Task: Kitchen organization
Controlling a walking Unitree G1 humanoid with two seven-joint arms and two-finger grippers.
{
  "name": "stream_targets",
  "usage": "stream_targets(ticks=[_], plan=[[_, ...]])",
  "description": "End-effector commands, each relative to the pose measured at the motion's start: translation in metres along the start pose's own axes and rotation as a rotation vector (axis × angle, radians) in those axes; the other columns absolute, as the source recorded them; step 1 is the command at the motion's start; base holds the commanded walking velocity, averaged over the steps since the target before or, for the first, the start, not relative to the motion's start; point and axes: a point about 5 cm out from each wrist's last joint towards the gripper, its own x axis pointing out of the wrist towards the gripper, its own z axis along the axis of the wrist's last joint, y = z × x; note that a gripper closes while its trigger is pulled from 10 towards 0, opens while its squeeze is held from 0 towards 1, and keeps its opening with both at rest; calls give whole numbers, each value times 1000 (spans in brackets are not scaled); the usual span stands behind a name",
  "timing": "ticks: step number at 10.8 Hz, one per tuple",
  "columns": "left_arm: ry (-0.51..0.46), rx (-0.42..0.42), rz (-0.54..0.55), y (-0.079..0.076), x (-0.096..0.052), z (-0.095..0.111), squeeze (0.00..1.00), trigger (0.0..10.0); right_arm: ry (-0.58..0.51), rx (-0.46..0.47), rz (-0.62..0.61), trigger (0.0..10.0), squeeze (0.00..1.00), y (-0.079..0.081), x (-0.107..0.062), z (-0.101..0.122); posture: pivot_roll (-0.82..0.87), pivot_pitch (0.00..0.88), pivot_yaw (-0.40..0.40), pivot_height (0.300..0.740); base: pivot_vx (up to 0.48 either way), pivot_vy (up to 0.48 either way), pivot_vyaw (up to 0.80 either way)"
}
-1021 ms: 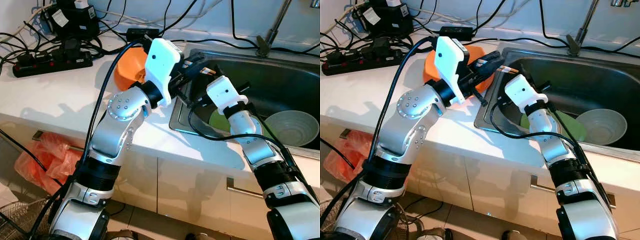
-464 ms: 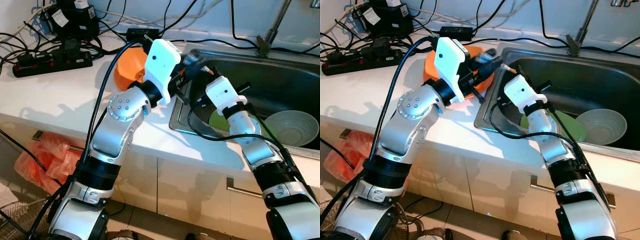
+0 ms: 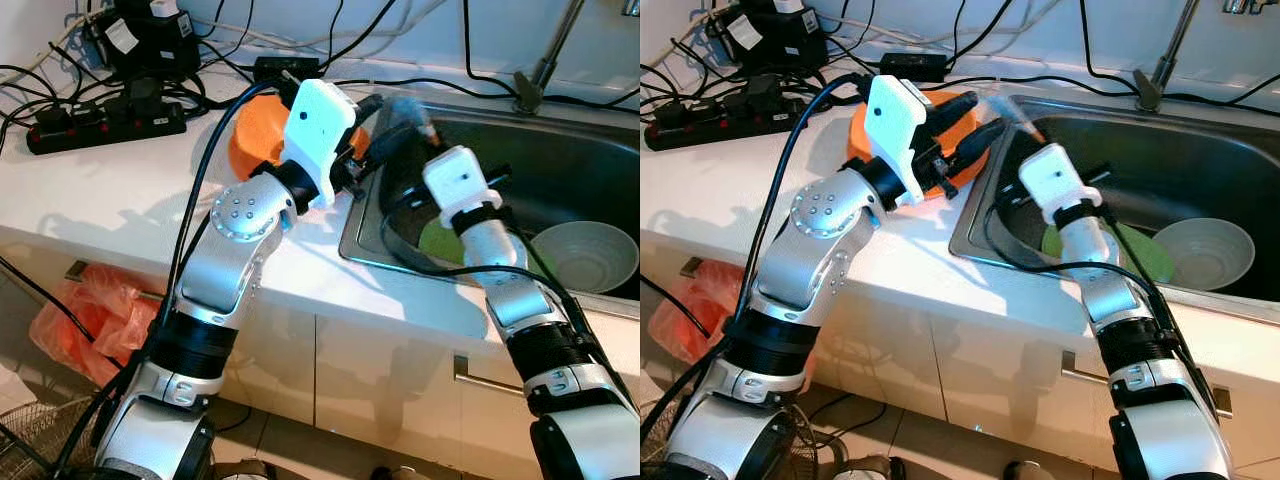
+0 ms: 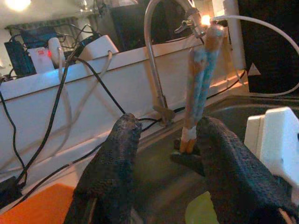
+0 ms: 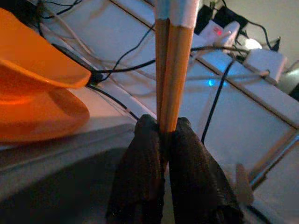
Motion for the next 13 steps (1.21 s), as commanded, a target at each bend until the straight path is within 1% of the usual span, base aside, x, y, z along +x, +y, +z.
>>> stream_targets(ticks=[1,2,3,4,5,6,7,8,9,11,12,13], plan=[[8,14,7,2,-2,0,1000,10000,18,25,-27,0,0,-7,4,0,70,63,25,740,0,0,0],[8,19,11,3,-3,0,0,10000,34,35,-38,0,0,-8,5,-2,70,63,25,740,0,0,0],[18,18,25,5,-5,-3,0,10000,80,95,-74,0,0,-13,4,-8,70,63,25,740,0,0,0],[25,16,39,6,-6,-4,0,10000,112,121,-92,0,0,-15,4,-12,70,63,25,740,0,0,0],[41,9,81,9,-9,-9,0,10000,176,161,-122,510,0,-18,2,-21,71,66,22,740,0,0,0],[65,-4,140,15,-11,-17,0,10000,235,241,-148,10000,0,-17,-1,-29,71,64,23,740,0,0,0],[83,-12,159,15,-13,-23,0,10000,272,308,-170,10000,0,-16,-2,-34,71,64,23,740,0,0,0],[109,-36,172,12,-15,-33,0,10000,328,385,-192,10000,0,-15,-3,-41,73,58,23,740,0,0,0],[124,-71,181,8,-18,-43,0,10000,353,429,-197,10000,0,-13,-5,-45,74,53,22,740,0,0,0],[145,-91,199,7,-25,-51,0,10000,364,445,-203,10000,0,-14,-6,-48,70,49,24,740,0,0,0],[138,-108,146,-1,-29,-51,0,10000,367,459,-216,10000,0,-14,-7,-50,75,47,24,740,0,0,0],[144,-114,124,-5,-31,-52,0,10000,375,465,-218,10000,0,-14,-8,-51,75,47,24,740,0,0,0]])
